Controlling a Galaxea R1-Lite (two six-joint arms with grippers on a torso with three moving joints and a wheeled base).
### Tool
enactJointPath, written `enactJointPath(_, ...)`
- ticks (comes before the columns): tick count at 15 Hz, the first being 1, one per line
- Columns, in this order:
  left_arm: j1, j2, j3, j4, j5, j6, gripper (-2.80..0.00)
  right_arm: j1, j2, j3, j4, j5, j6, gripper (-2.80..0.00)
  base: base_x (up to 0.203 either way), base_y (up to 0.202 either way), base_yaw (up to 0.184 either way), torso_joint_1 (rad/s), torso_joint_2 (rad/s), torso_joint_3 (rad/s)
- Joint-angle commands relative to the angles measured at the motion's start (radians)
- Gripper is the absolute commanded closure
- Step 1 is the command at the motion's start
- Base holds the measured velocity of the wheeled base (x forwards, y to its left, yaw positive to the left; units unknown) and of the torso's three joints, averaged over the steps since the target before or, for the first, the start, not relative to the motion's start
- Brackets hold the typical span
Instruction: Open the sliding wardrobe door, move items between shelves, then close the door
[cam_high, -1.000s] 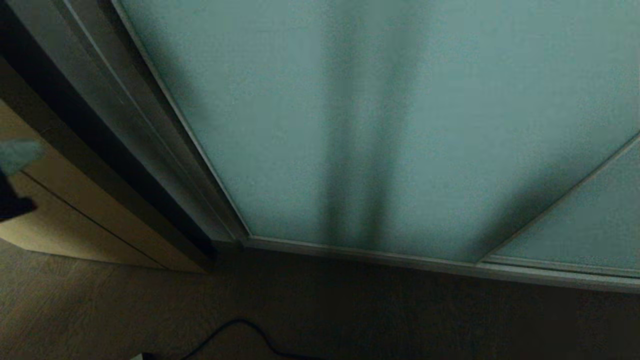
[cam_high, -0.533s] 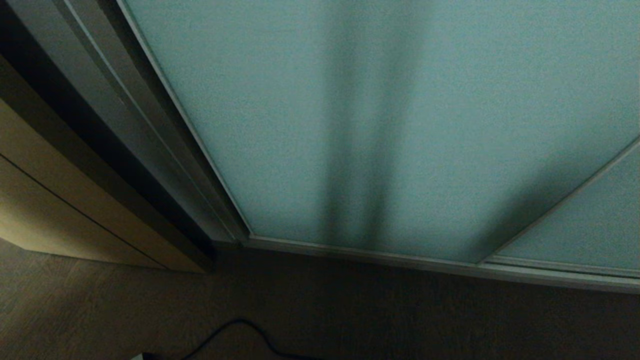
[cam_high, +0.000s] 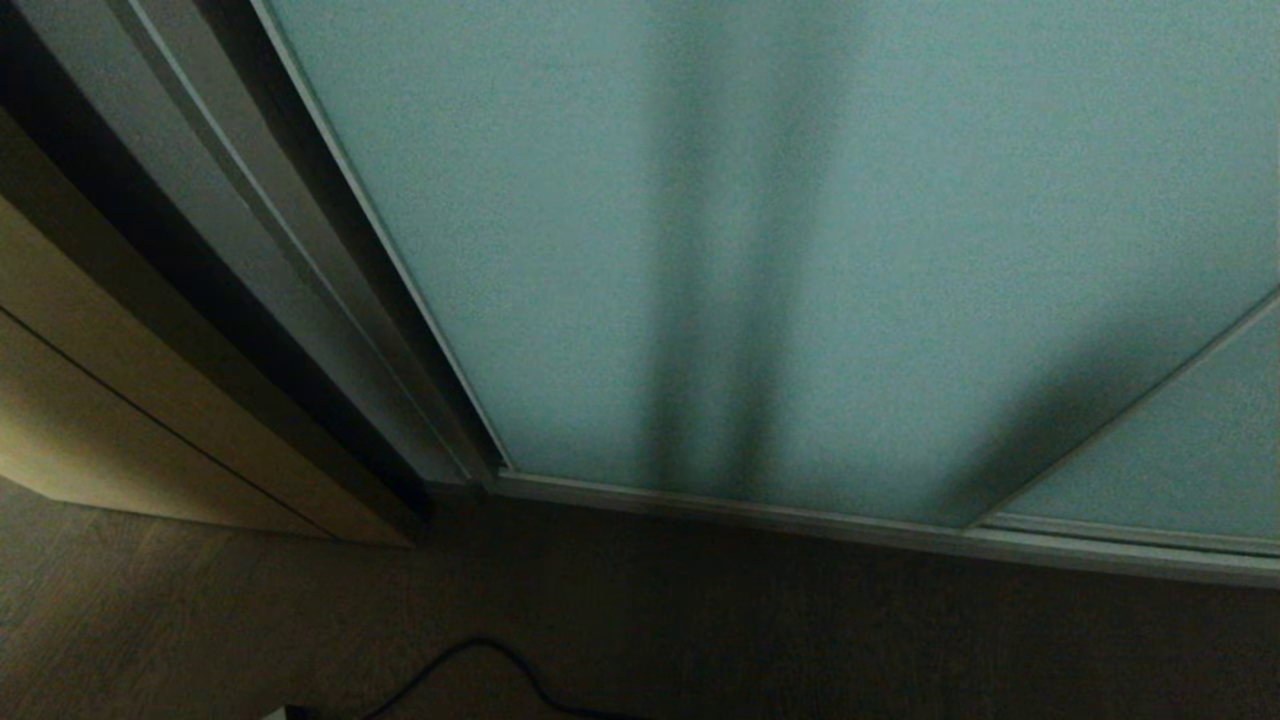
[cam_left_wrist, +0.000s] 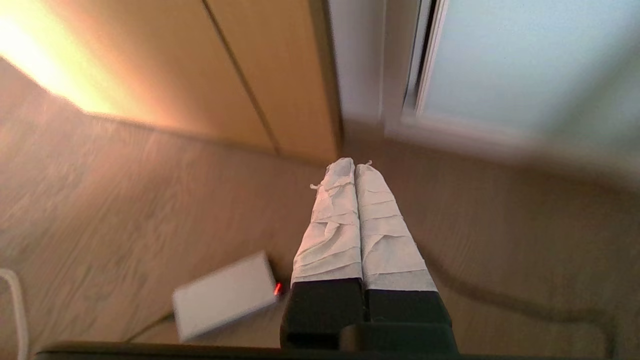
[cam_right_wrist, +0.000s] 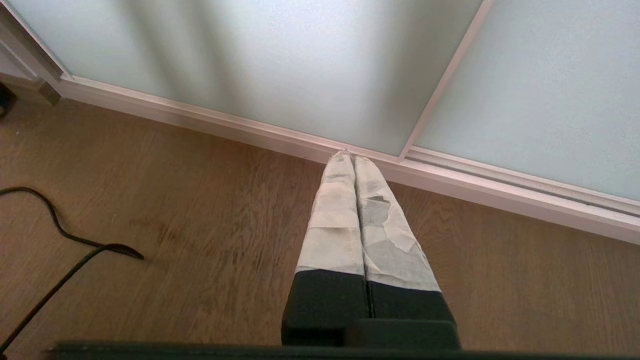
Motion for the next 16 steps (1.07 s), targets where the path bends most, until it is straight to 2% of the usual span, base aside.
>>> enactJointPath(1, 0.009, -0.051, 0.049, 0.005, -0.051, 0.017, 0.00, 0.000, 0.000, 0.000, 0.000, 0.000, -0.001, 0.00, 0.000, 0.000, 0.000, 0.000, 0.00, 0.000)
enactJointPath(3, 0.015, -0.162, 0.049, 0.058, -0.185, 0.038, 0.00, 0.000, 0.000, 0.000, 0.000, 0.000, -0.001, 0.00, 0.000, 0.000, 0.000, 0.000, 0.00, 0.000)
enactJointPath(5, 0.018, -0.215, 0.045, 0.142, -0.238, 0.087, 0.00, -0.001, 0.000, 0.000, 0.000, 0.000, -0.001, 0.00, 0.000, 0.000, 0.000, 0.000, 0.00, 0.000)
enactJointPath(8, 0.019, -0.208, 0.048, 0.145, -0.245, 0.023, 0.00, -0.002, 0.000, 0.000, 0.000, 0.000, -0.001, 0.00, 0.000, 0.000, 0.000, 0.000, 0.00, 0.000)
enactJointPath(16, 0.020, -0.208, 0.048, 0.145, -0.245, 0.023, 0.00, 0.000, -0.001, 0.000, 0.000, 0.002, -0.004, 0.00, 0.000, 0.000, 0.000, 0.000, 0.00, 0.000)
